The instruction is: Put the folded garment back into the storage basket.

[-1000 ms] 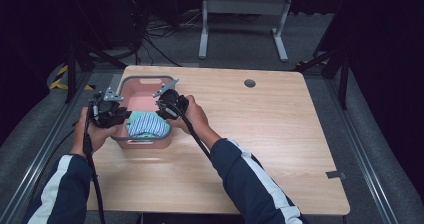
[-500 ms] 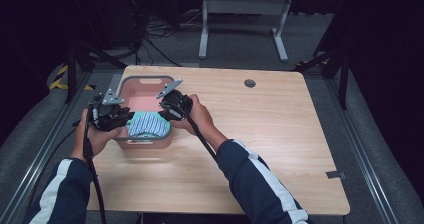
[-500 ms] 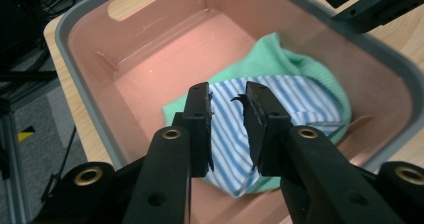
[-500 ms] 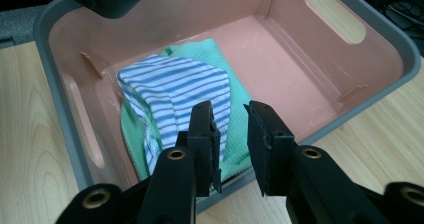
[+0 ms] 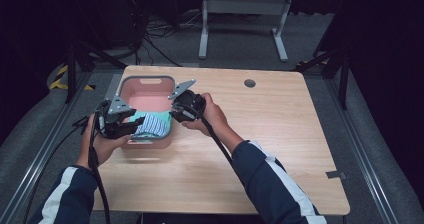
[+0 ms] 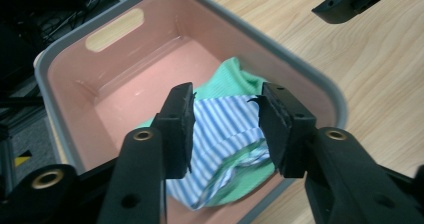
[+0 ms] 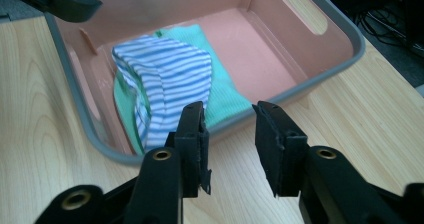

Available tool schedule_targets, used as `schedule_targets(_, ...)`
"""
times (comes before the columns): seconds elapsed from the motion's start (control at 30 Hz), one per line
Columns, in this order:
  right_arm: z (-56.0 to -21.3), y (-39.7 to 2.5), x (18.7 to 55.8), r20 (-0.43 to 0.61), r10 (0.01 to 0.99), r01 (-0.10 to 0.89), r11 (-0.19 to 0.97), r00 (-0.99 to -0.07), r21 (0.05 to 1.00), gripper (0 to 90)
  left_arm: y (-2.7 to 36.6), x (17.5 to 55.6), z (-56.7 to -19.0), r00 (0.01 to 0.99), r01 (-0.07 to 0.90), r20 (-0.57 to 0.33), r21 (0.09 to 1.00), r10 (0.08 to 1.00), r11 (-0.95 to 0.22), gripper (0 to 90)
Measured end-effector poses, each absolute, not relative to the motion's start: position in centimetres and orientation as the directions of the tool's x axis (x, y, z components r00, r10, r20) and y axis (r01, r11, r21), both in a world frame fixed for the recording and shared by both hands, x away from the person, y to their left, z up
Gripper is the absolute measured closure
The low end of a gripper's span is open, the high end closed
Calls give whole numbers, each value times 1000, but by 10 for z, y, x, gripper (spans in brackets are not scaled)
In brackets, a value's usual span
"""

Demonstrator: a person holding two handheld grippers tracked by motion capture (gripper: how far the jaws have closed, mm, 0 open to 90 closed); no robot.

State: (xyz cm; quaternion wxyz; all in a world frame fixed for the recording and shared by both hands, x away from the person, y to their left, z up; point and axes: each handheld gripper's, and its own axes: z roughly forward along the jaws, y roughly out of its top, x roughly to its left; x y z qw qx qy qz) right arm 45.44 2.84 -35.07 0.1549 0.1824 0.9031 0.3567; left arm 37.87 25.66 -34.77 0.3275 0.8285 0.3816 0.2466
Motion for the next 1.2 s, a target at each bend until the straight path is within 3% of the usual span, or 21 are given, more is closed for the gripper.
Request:
schedule_targets(0.57,-343,-15,437,-200,470,213,686,-860,696,498,222,352,-348,644,402,175,751,745,-524,446)
schedule_targets(1.2,-347,-68,419,-243,488,211,702,-838,680,411,186,334,-364,700,342,195,753,687,-562,221)
